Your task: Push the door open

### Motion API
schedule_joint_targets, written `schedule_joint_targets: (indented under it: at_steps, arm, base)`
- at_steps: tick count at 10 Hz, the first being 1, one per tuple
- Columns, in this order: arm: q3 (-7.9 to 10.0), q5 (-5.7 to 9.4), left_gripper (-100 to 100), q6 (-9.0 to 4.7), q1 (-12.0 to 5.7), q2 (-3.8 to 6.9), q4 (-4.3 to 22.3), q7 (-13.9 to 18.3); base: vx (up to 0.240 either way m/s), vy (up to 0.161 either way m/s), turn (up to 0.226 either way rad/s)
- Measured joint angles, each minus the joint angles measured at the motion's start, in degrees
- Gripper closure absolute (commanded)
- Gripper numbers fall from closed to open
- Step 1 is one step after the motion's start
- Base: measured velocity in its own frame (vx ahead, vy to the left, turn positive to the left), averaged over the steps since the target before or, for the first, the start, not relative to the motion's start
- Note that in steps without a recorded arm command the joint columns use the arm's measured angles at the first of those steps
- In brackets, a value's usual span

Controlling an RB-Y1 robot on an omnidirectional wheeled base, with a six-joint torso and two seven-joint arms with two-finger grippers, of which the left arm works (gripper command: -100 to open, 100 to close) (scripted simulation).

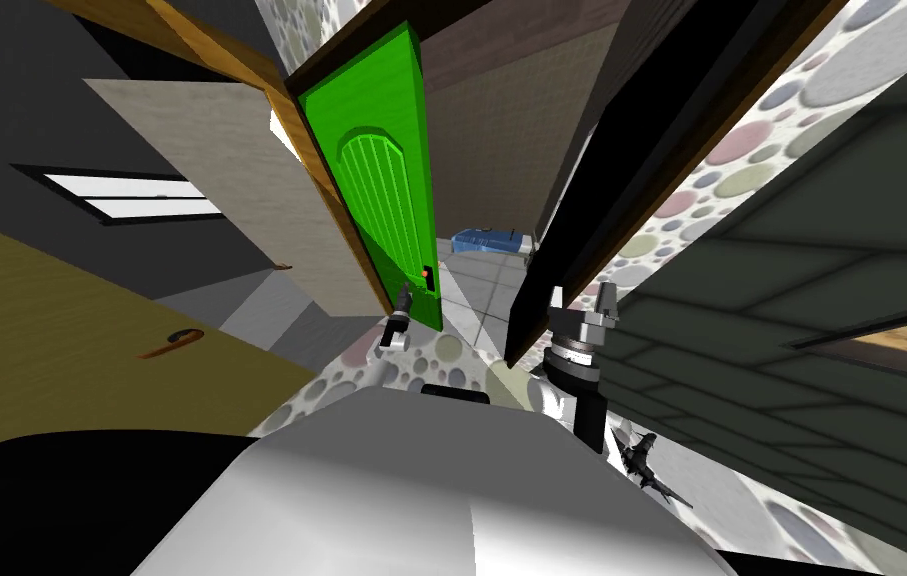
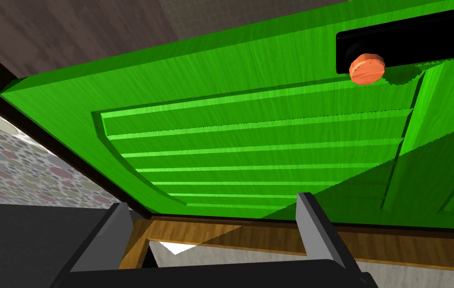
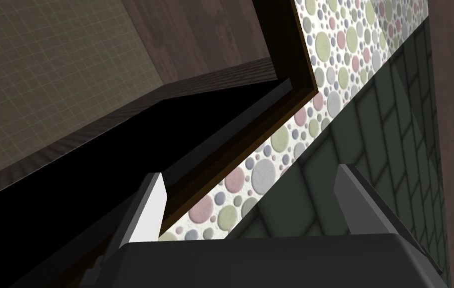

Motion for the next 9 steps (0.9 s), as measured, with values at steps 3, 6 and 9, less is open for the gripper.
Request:
schedule_joint_targets:
  at_steps: [3,6,9]
  arm:
    - [0.11,0.33,-100,-0.11,-2.1,-0.42,4.03,-0.07]
    - [0.26,0.76,-100,-0.2,-4.21,-0.54,8.02,0.01]
    - [0.43,1.16,-100,-0.23,-6.48,-0.83,12.03,0.01]
  base:
    - [0.035,0.138,-0.153]
    - [0.032,0.127,-0.129]
    - [0.029,0.144,-0.139]
